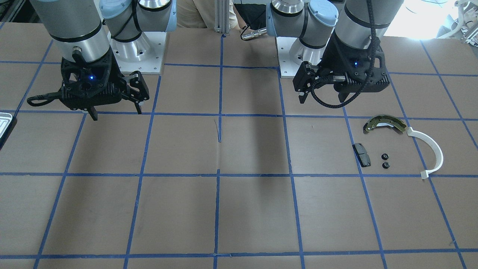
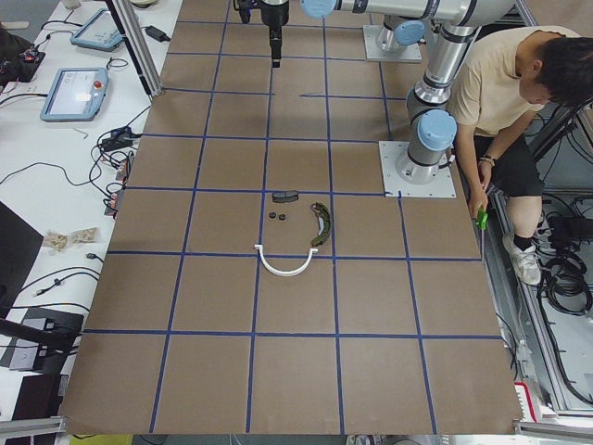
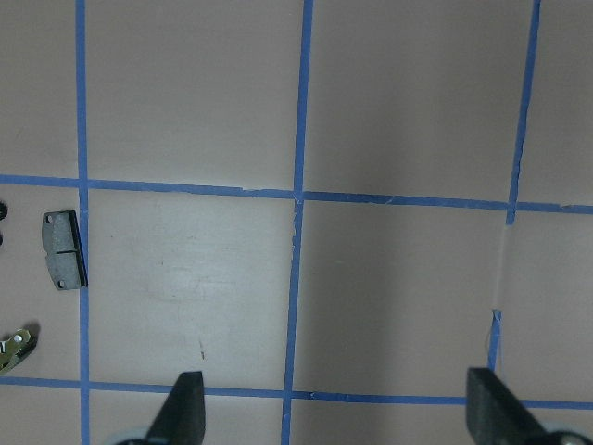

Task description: Place bearing gear from tray to pile

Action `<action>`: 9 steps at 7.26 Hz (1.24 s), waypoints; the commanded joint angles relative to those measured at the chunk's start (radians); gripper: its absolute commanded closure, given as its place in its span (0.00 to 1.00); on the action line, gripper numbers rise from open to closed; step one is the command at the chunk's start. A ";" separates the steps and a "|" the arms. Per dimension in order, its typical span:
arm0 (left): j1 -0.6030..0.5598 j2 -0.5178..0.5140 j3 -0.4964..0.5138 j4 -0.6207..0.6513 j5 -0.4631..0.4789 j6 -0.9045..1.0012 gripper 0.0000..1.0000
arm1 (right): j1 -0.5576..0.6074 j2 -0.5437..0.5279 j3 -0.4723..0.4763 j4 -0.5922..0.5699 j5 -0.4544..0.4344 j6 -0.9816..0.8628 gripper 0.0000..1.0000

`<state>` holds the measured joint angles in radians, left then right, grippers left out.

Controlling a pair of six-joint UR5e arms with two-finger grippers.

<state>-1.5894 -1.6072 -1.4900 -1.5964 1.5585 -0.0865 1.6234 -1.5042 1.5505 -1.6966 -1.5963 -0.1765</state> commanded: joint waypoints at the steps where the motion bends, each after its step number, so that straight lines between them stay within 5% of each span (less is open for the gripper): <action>1: 0.000 0.001 0.002 0.006 -0.001 0.001 0.00 | -0.002 -0.001 0.000 0.000 -0.001 0.000 0.00; 9: 0.000 0.018 -0.006 0.004 0.008 0.004 0.00 | 0.000 -0.001 0.000 -0.001 0.001 0.000 0.00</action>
<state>-1.5895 -1.5908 -1.4955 -1.5923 1.5616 -0.0833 1.6229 -1.5048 1.5508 -1.6981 -1.5954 -0.1765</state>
